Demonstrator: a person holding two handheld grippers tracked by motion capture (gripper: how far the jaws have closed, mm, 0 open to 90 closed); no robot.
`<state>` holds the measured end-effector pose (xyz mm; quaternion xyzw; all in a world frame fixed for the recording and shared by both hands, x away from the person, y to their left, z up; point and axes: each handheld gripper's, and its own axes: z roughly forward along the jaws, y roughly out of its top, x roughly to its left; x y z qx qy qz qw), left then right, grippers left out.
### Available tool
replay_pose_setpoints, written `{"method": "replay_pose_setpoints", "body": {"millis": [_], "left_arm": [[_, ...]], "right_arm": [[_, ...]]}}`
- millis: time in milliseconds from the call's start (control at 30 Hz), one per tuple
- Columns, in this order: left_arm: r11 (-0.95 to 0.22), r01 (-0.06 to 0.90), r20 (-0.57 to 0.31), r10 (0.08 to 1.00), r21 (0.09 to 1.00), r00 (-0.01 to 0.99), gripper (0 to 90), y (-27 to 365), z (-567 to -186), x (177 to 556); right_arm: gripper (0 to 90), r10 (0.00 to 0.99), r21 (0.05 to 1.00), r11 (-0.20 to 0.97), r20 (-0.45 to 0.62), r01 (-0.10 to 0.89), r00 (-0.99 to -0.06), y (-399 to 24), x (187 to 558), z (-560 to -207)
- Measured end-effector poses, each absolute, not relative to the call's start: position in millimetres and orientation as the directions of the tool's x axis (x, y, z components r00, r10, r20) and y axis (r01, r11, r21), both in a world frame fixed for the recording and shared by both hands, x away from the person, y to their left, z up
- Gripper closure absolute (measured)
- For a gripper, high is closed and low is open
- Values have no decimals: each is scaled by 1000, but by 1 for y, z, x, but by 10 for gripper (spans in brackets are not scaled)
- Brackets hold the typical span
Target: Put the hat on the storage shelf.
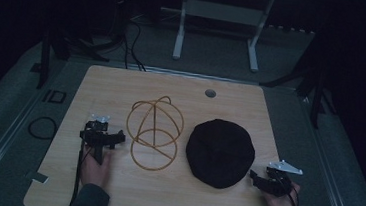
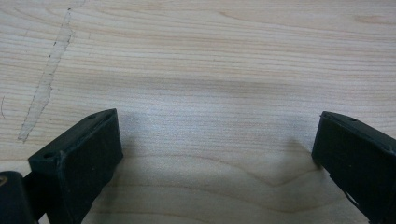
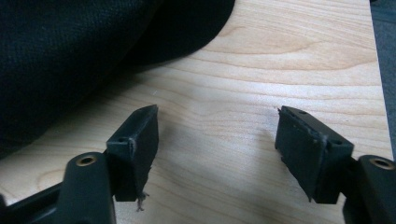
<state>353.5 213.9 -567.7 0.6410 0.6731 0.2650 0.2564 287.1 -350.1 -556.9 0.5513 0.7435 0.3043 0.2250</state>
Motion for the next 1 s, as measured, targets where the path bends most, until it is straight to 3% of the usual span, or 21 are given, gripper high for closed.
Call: {"method": "replay_pose_setpoints", "body": {"millis": [367, 500, 1000], "left_arm": [[37, 727, -5, 999, 685, -46, 12, 214, -568, 354], [38, 727, -5, 999, 685, -46, 12, 214, -568, 353], [38, 727, -6, 999, 685, -47, 12, 214, -568, 353]], "right_arm": [[417, 947, 641, 251, -5, 726, -323, -347, 293, -548], [436, 932, 615, 316, -60, 722, -357, -343, 296, -544], [446, 904, 621, 398, -141, 675, -403, -337, 311, -499]]}}
